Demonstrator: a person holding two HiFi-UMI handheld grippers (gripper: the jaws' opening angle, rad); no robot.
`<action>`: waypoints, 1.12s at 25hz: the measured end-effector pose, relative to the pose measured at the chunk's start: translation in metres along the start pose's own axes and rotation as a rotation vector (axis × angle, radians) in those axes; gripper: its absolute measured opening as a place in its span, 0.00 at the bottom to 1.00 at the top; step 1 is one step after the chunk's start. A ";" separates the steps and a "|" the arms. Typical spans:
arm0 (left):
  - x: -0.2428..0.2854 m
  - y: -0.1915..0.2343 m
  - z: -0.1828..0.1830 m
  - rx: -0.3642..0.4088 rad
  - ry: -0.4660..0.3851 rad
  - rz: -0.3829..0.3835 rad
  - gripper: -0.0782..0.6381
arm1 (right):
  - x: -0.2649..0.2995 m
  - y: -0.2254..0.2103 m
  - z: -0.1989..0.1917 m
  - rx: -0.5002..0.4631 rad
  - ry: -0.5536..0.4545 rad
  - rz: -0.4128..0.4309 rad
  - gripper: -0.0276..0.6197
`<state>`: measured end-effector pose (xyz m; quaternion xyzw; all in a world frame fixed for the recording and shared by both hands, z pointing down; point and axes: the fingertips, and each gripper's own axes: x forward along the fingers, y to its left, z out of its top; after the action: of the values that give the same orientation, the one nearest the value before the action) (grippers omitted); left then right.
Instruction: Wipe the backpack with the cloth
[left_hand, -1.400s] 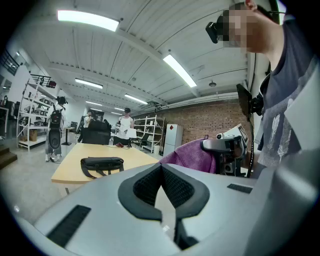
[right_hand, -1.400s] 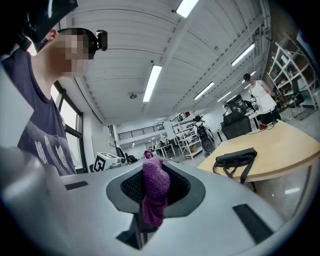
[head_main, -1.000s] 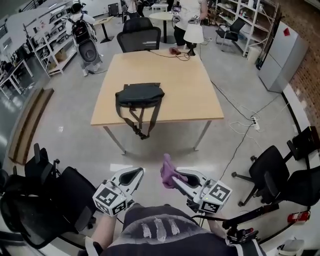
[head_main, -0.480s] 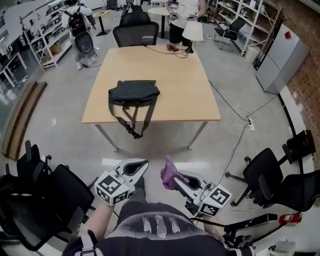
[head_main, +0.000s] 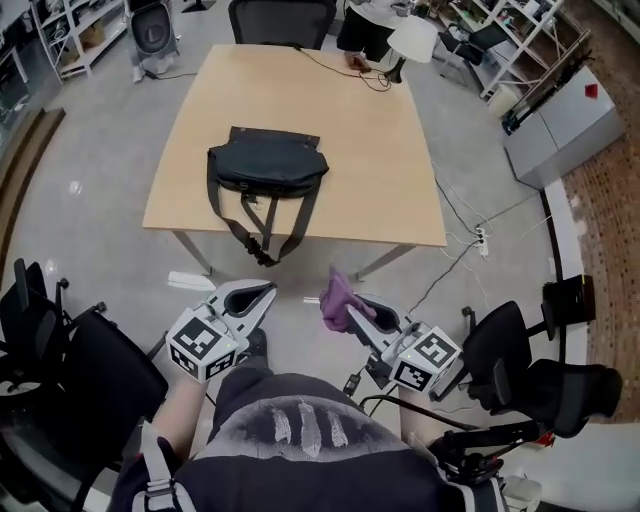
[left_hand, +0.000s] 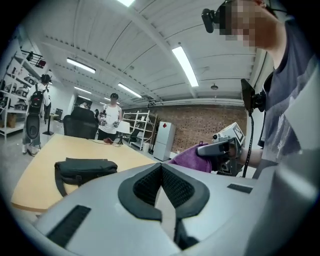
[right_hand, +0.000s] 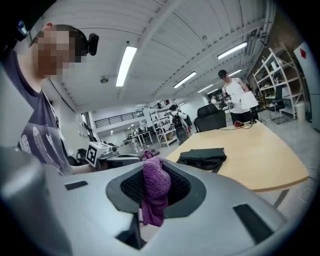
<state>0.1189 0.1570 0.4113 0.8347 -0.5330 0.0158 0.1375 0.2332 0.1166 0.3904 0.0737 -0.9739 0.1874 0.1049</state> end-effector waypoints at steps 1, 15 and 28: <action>-0.003 0.020 0.003 0.007 -0.003 0.014 0.12 | 0.014 -0.013 0.009 0.009 0.001 -0.033 0.13; 0.004 0.179 0.024 -0.017 0.006 0.126 0.12 | 0.143 -0.220 0.112 -0.138 0.030 -0.419 0.13; 0.088 0.271 0.050 -0.034 0.123 0.237 0.12 | 0.321 -0.382 0.001 -0.197 0.458 -0.364 0.13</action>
<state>-0.0914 -0.0398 0.4357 0.7610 -0.6185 0.0738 0.1813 -0.0077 -0.2684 0.5974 0.1924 -0.9091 0.0821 0.3602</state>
